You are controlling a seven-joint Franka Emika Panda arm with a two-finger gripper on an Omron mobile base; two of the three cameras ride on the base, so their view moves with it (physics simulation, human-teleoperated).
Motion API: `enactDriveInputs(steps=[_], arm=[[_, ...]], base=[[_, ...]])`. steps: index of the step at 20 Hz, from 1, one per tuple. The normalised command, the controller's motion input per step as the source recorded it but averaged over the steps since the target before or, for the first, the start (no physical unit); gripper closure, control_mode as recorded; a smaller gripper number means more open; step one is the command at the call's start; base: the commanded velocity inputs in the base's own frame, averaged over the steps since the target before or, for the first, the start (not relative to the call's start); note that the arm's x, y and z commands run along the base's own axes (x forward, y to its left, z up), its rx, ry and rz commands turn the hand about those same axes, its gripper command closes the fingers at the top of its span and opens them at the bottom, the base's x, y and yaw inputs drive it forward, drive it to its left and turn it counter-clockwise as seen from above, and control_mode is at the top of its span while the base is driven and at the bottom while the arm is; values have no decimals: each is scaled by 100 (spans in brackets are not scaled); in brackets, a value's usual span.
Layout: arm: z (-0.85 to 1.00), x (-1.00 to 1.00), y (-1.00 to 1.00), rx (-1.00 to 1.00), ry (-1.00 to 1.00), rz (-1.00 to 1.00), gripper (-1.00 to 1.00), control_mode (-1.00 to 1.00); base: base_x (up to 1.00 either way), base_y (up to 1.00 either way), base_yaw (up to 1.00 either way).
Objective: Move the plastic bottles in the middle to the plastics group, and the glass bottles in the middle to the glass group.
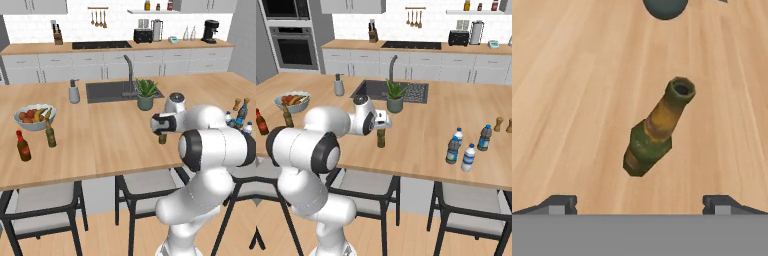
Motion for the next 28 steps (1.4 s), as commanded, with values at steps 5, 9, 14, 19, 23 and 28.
enactDriveInputs(steps=[5,9,14,19,23,28], arm=[[-30,28,0,0,0,0,-100,-100],[-27,14,-7,3,0,0,-100,-100],[-3,3,-21,6,0,0,-100,-100],[0,16,-10,5,0,0,-100,-100],[-6,20,0,0,0,0,-100,-100],[-9,16,0,0,0,0,-100,-100]], base=[[0,0,0],[0,0,0],[0,0,0],[0,0,0],[0,0,0],[0,0,0]])
